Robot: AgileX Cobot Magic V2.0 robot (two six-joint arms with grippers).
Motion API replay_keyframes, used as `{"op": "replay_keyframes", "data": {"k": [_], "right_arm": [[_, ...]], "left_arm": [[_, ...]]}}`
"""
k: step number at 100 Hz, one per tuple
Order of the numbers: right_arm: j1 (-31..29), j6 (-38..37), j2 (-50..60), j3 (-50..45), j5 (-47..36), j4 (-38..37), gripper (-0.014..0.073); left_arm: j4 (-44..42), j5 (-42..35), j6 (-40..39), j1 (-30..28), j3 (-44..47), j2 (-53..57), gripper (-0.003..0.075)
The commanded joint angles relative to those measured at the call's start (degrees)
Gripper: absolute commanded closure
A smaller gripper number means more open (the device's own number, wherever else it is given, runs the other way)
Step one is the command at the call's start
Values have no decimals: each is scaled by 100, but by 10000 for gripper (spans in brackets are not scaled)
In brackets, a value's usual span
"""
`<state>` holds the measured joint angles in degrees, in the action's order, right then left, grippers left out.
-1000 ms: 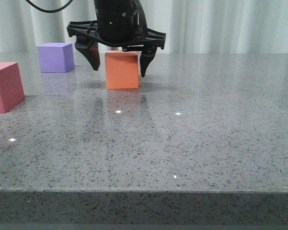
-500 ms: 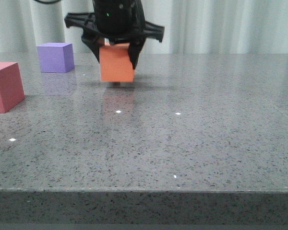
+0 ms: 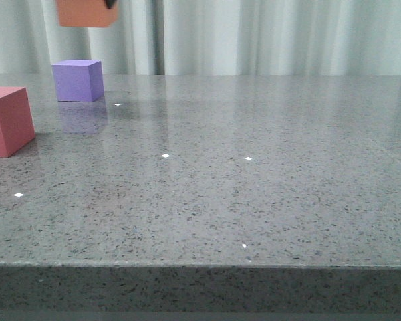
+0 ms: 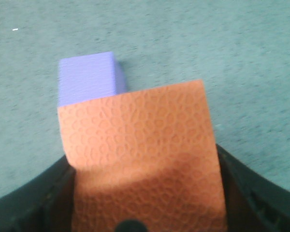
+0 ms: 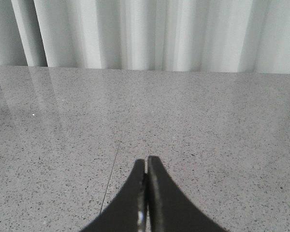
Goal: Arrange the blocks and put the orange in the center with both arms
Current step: 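Lift the orange cube and carry it between the pink and purple cubes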
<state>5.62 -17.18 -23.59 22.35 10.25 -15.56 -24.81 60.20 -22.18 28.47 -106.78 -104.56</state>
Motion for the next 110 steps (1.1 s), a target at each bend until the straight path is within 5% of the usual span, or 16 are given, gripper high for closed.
{"op": "replay_keyframes", "data": {"k": [1, 48, 110], "right_arm": [[-44, 36, -8, 138, -422, -92, 662], [-44, 36, -8, 138, -422, -92, 662], [-44, 36, -8, 138, -422, -92, 662]], "left_arm": [[-23, -261, 156, -149, 158, 491, 500], [816, -1918, 618, -1089, 2044, 920, 501], [887, -2379, 626, -1167, 2207, 367, 501]]}}
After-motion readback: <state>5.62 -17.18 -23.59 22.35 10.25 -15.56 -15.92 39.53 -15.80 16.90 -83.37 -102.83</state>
